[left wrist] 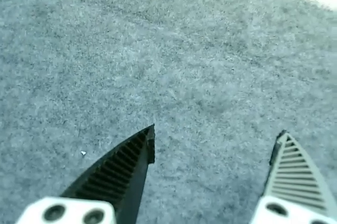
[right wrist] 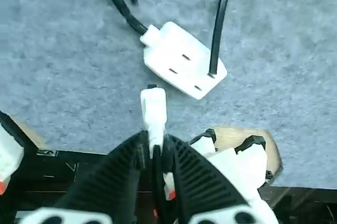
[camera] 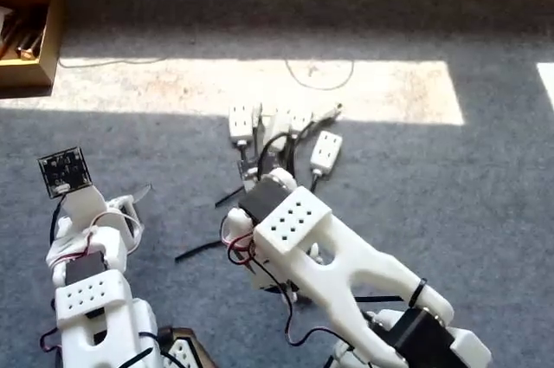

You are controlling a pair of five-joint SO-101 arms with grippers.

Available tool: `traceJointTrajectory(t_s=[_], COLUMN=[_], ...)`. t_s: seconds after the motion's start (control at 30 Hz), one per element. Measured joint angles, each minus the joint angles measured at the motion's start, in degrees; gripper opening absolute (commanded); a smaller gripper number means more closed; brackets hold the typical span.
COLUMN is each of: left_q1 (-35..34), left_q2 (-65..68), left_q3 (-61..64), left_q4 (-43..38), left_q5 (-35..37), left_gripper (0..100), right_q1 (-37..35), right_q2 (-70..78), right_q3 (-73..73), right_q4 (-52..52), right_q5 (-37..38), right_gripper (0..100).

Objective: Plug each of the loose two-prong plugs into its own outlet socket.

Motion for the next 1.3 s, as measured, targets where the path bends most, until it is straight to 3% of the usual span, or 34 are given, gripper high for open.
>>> traceJointTrajectory(t_s=[0.23,0.47,0.6,0.9,1.03,1.3], left_q1=[-0.1,1.5,1.5,1.5,1.5,1.5], left_q2=[0.0,0.0,0.0,0.0,0.0,0.0], left_q3=[0.0,0.0,0.0,0.2,0.2,0.2], left_q4=[0.0,0.0,0.0,0.0,0.0,0.0], left_q5=[0.0,0.0,0.0,0.0,0.0,0.0], left_gripper=[35,35,35,35,35,35], right_q1=[7.3,5.2,1.2,2.0,4.5,11.8], right_q2=[0.0,0.0,0.0,0.0,0.0,0.0], right_q3=[-2.9,-8.5,-8.7,-7.6,-7.6,-7.1], right_q4=[0.0,0.0,0.0,0.2,0.2,0.2], right_q5=[-7.6,-17.3,-18.3,-19.9,-24.1,-24.6], right_gripper=[0.5,0.5,0.5,0.5,0.5,0.5])
